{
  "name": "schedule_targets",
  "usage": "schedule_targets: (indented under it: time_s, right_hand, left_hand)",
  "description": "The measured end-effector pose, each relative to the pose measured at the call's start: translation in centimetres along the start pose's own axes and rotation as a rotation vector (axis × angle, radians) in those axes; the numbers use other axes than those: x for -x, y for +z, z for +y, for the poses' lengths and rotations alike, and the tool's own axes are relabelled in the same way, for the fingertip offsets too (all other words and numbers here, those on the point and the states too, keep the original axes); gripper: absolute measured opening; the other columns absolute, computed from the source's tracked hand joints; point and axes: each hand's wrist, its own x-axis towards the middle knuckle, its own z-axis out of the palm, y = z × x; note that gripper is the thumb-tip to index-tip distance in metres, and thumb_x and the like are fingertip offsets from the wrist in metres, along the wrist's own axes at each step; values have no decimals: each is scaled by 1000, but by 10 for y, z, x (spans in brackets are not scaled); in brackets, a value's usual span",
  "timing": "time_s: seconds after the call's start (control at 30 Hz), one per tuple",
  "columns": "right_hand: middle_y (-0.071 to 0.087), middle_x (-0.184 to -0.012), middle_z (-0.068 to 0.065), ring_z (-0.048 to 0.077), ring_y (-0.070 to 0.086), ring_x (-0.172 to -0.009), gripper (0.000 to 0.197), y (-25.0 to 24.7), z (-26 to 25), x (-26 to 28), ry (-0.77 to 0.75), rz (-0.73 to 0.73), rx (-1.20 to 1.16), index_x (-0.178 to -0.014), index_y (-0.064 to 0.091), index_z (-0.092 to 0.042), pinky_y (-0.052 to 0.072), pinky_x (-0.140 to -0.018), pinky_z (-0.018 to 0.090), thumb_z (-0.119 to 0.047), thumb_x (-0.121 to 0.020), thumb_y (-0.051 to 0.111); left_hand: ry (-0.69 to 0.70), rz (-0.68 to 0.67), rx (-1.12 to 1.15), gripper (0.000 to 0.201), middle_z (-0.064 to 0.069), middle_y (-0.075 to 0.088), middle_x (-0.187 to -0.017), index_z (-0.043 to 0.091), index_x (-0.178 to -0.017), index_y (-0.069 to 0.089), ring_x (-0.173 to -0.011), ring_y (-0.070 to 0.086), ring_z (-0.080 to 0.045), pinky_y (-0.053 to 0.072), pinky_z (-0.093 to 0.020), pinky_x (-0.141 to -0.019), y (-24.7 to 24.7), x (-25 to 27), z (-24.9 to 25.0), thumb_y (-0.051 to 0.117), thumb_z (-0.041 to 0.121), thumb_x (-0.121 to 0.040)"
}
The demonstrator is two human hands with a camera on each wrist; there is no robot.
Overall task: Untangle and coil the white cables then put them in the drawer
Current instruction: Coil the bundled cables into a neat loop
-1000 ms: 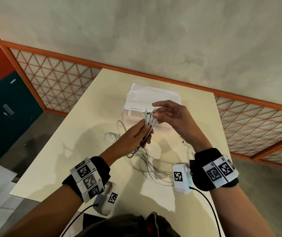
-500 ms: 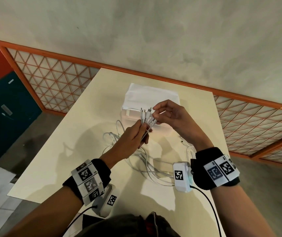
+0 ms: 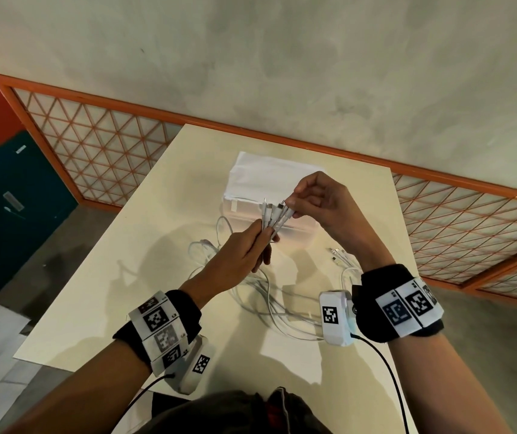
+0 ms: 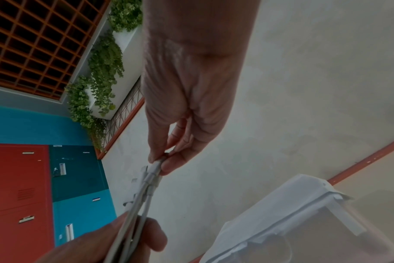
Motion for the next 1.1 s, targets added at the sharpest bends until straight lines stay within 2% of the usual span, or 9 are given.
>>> schedule_targets:
  time_s: [0.17,0.3,0.37,0.43,0.53,0.73,0.83,0.97,1.1]
  right_hand:
    - [64,-83,10,17,65,-70,26,0,-4,1,0,8,7,-102,55,-1,54,-69,23,-1,-81,69]
    - [61,-77,5,11,66,-64,19,3,-6,3,-10,83,-6,-92,59,1,53,-65,19,1,-78,71]
    - [64,-74,4,7,64,-64,15,5,-7,3,-15,85,4,-89,61,0,51,-63,17,1,-78,71]
    - [63,-75,7,5,60,-65,16,6,-8,3,-29,86,47,-88,63,-7,47,-62,14,0,-77,72]
    - [66,-77,5,10,60,-69,12,7,-6,3,-25,69,64,-83,64,-11,48,-62,18,-3,-78,72]
    - [66,-81,11,20,61,-72,10,9,-3,4,-4,21,55,-86,68,-6,53,-70,24,-3,-78,72]
    - [65,-81,10,20,61,-72,10,9,-4,3,-1,26,68,-87,68,-7,53,-69,23,-3,-78,72]
    - [63,-95,16,22,62,-75,9,11,-4,2,-50,38,169,-86,70,-13,53,-66,25,-7,-79,72]
    - [59,-98,18,19,64,-75,10,11,-4,1,-67,10,215,-81,65,-15,53,-65,21,-6,-84,67]
  left_hand:
    - [-35,-4,71,29,1,41,-59,14,-91,53,-51,34,-14,32,-24,-48,2,0,1,32,30,-103]
    - [-44,29,146,32,15,49,-50,-1,-90,45,-44,30,-7,27,-21,-42,4,-2,8,33,25,-103]
    - [-47,35,168,33,16,50,-51,-5,-90,42,-43,30,-6,26,-19,-41,5,-2,9,33,24,-103]
    - [-38,23,161,33,9,43,-55,-1,-87,43,-45,30,-8,27,-19,-42,5,-1,9,34,27,-103]
    - [-36,-10,152,29,-8,36,-62,11,-85,46,-45,32,-8,29,-20,-44,5,0,7,32,29,-103]
    - [-38,-10,182,29,-1,51,-61,14,-84,48,-57,41,-20,36,-25,-50,5,0,4,32,30,-103]
    - [-18,-1,183,29,2,48,-59,18,-81,47,-52,40,-15,37,-25,-50,6,0,4,32,29,-103]
    - [-3,-5,133,27,5,41,-60,20,-81,45,-50,36,-7,34,-22,-49,5,0,4,32,30,-103]
    - [4,4,125,24,4,50,-62,21,-84,44,-47,41,-3,37,-22,-50,7,0,5,31,25,-103]
